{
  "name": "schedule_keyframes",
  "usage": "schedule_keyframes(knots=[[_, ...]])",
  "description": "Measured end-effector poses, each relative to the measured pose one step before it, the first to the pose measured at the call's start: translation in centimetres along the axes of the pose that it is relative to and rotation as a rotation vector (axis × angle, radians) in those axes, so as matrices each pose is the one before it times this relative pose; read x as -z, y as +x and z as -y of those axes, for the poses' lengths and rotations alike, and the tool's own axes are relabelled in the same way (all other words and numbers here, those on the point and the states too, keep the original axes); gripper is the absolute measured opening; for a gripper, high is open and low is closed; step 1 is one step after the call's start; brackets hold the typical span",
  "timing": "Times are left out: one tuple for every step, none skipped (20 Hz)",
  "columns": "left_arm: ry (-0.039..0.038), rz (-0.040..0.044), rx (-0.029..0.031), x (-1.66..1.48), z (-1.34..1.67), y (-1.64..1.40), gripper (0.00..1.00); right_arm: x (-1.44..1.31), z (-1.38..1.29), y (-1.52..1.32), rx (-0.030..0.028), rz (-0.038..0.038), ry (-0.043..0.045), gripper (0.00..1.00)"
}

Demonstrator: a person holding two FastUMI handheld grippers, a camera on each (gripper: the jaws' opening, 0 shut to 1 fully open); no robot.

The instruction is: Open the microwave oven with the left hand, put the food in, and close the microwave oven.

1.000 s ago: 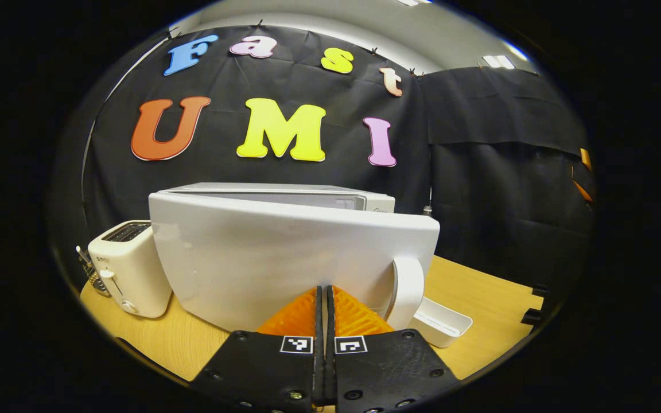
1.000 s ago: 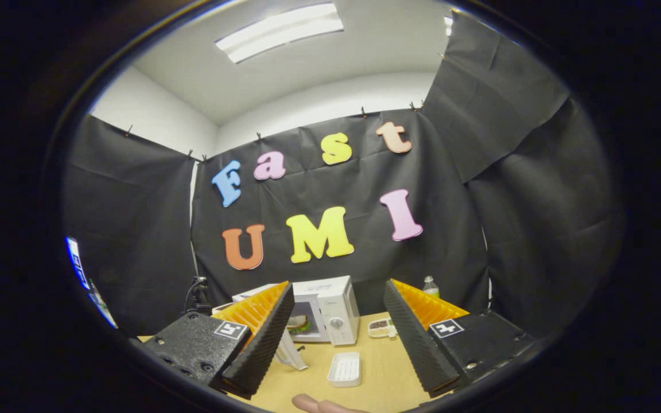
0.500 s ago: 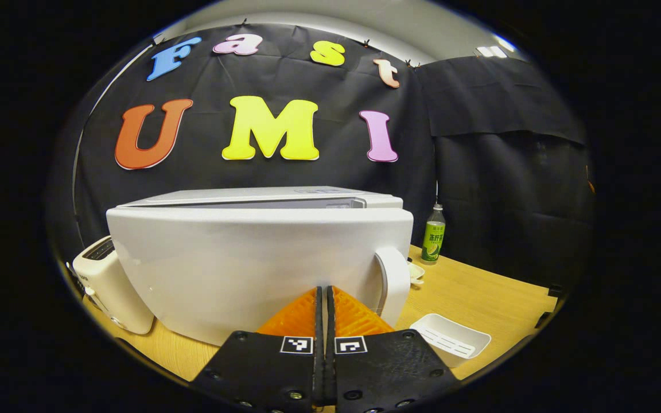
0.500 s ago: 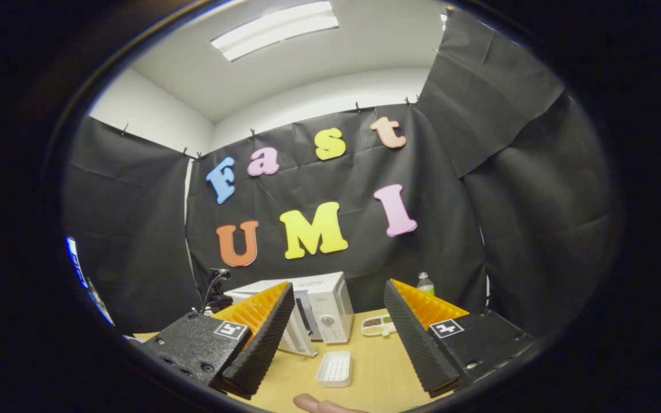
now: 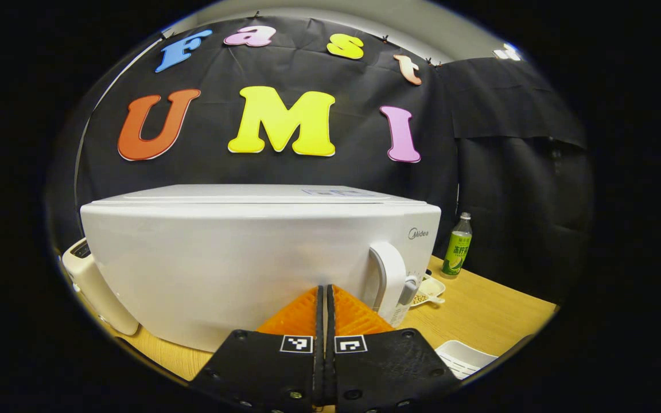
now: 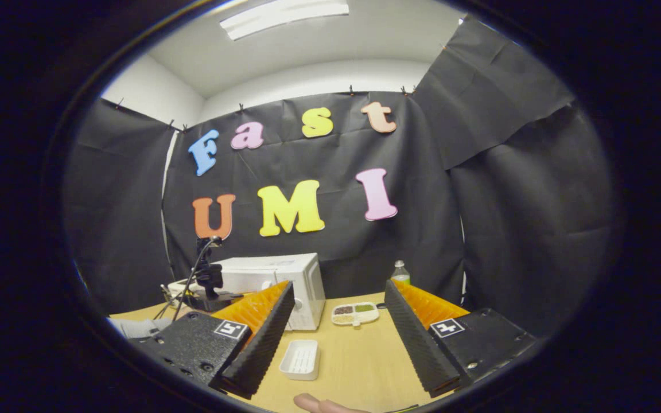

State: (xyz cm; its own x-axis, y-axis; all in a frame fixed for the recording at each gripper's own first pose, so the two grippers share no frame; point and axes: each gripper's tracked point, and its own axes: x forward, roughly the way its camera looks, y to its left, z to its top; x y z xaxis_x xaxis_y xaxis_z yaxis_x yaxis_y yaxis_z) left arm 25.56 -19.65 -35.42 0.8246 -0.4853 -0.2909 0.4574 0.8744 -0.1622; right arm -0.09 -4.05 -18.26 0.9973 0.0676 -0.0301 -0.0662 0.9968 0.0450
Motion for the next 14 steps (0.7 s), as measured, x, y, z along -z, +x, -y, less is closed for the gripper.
schedule_keyframes(knots=[[0.01675, -0.02646, -0.04193, 0.376, -0.835, 0.265, 0.0, -0.125, -0.062, -0.088, 0.0053, 0.00094, -0.00759, 0.9], [-0.00579, 0.00231, -0.00427, -0.178, 0.117, -0.241, 0.0, -0.09, -0.311, -0.078, -0.00207, 0.00047, 0.00163, 1.0], [-0.00135, 0.00424, -0.00291, -0.209, 0.094, 0.277, 0.0, -0.156, -0.339, -0.163, -0.00485, -0.00039, 0.00503, 1.0], [-0.00598, -0.01995, -0.00608, 0.427, 0.036, -0.019, 0.0, -0.058, -0.127, -0.262, -0.00377, -0.00026, 0.00558, 1.0], [0.0002, 0.0067, -0.00427, -0.203, 0.013, 0.072, 0.0, -0.232, -0.211, -0.285, -0.00354, 0.00435, -0.00125, 1.0], [-0.00437, -0.00419, -0.0055, 0.086, 0.009, -0.076, 0.0, -0.322, -0.076, -0.301, -0.00061, 0.00586, -0.00552, 1.0], [-0.00246, -0.00543, -0.01669, 0.066, -0.24, -0.181, 0.0, -0.263, -0.026, -0.235, 0.00234, 0.00289, -0.00744, 1.0], [-0.01343, 0.00193, 0.00487, 0.072, 0.15, -0.123, 0.0, -0.293, -0.131, -0.317, 0.00103, 0.00701, -0.00376, 0.91], [-0.02326, 0.00082, 0.01679, 0.155, 0.448, -0.251, 0.0, -0.222, -0.126, -0.138, -0.00009, 0.00325, -0.00334, 1.0], [-0.01441, 0.00092, -0.00309, 0.091, -0.086, -0.351, 0.0, 0.06, -0.084, -0.211, -0.0003, -0.00298, -0.00249, 1.0], [-0.00891, 0.00302, -0.02036, -0.032, -0.404, -0.436, 0.0, 0.075, -0.017, -0.108, 0.00138, -0.00693, -0.00254, 0.91], [-0.01584, -0.00238, 0.00066, 0.124, 0.013, -0.563, 0.0, 0.133, 0.008, -0.052, 0.00421, -0.0089, -0.00347, 1.0], [-0.01545, -0.00607, -0.00237, 0.088, 0.031, -0.774, 0.0, 0.051, 0.045, -0.13, 0.00472, -0.00844, -0.00344, 1.0], [-0.00686, -0.00353, -0.00482, -0.064, -0.123, -0.84, 0.0, -0.112, -0.012, -0.029, 0.00248, -0.00403, -0.00038, 1.0]])
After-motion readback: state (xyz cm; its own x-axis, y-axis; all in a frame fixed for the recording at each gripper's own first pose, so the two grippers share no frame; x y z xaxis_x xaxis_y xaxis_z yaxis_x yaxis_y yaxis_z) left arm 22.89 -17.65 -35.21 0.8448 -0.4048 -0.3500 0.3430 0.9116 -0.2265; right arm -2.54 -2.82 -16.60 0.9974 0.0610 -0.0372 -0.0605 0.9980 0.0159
